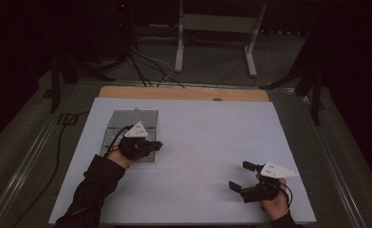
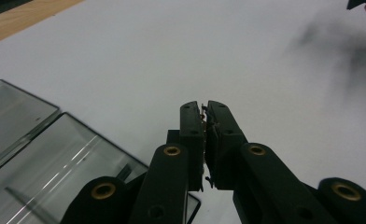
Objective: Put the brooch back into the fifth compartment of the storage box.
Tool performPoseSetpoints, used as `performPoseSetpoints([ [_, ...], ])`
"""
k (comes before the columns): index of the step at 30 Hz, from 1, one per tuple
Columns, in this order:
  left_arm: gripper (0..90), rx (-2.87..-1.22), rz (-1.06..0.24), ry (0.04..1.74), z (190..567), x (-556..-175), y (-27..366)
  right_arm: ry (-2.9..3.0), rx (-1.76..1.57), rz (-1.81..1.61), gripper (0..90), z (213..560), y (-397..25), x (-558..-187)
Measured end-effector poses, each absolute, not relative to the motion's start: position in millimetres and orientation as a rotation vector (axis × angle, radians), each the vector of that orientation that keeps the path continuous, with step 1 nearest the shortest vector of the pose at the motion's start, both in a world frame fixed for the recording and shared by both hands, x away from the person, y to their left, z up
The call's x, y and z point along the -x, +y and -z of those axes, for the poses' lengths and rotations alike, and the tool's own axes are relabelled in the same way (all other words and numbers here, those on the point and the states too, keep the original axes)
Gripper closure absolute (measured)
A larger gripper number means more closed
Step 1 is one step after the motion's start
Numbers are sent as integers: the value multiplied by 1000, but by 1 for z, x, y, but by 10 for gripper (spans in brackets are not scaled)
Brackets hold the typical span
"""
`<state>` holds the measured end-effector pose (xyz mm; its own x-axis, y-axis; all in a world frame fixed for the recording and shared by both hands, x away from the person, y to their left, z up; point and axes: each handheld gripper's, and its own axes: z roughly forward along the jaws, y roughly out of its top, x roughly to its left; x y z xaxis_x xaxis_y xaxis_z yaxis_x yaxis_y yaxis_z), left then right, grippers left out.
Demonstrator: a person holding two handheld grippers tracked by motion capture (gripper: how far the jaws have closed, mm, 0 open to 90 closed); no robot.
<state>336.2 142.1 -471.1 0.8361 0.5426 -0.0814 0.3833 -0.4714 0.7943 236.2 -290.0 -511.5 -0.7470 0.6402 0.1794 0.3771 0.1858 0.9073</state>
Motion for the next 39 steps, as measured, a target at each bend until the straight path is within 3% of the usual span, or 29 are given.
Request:
performPoseSetpoints([
  [39, 875, -2086, -294, 886, 485, -338, 217, 2224, -977, -1586, 0, 512, -290, -237],
])
